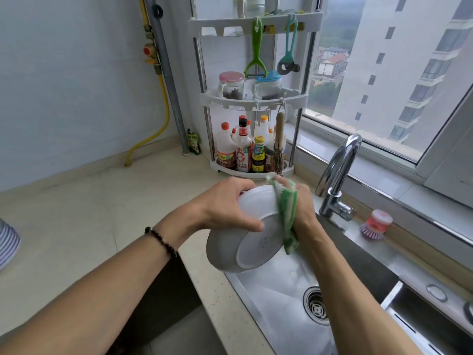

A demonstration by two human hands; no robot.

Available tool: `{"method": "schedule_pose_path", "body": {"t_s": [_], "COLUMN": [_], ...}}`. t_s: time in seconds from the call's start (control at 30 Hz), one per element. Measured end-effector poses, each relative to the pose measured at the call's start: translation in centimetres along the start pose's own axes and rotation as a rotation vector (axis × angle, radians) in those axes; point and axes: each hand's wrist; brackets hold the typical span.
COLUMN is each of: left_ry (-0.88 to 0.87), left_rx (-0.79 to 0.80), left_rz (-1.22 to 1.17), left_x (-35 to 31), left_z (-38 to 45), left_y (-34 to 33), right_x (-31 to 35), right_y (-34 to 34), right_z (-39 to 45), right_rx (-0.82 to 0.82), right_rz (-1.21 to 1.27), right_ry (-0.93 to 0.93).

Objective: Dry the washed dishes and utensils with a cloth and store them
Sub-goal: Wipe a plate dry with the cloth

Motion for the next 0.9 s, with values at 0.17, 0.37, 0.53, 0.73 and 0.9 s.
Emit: {"method": "schedule_pose_path", "body": {"t_s": [0.17, 0.37, 0.53, 0.73, 0.9], "left_ry": [0.027, -0.049, -0.016, -0.019, -0.015], "left_rx": [0.052, -0.107, -0.255, -0.241, -0.259], "left_rz": [0.065, -0.126, -0.158, -0.103, -0.206], "left_x": [-0.5, 0.1, 1.0, 0.9, 0.4], "left_z": [2.1, 1.7, 1.7, 0.9, 0.3], "left_y": [0.0, -1.3, -1.7, -1.8, -1.0], "right_x": [1.5, 0.0, 0.6, -0.1, 0.7], "right_y": [-1.5, -1.7, -1.6, -1.3, -2.0], "right_z": [-0.5, -1.5, -1.2, -1.5, -1.9], "right_rx": [-0.008, -0.101, -0.051, 0.069, 0.019], "right_rz": [-0.215, -0.192, -0.289, -0.126, -0.301], "right_ry": [0.239, 0.317, 0.187, 0.123, 0.323]}}
Point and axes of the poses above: each hand's wrist, its own z-axis towards the middle knuckle, its own y-axis out of the back of the hand, x = y × z, and after that the axes turned 3 degrees about z, right-handed
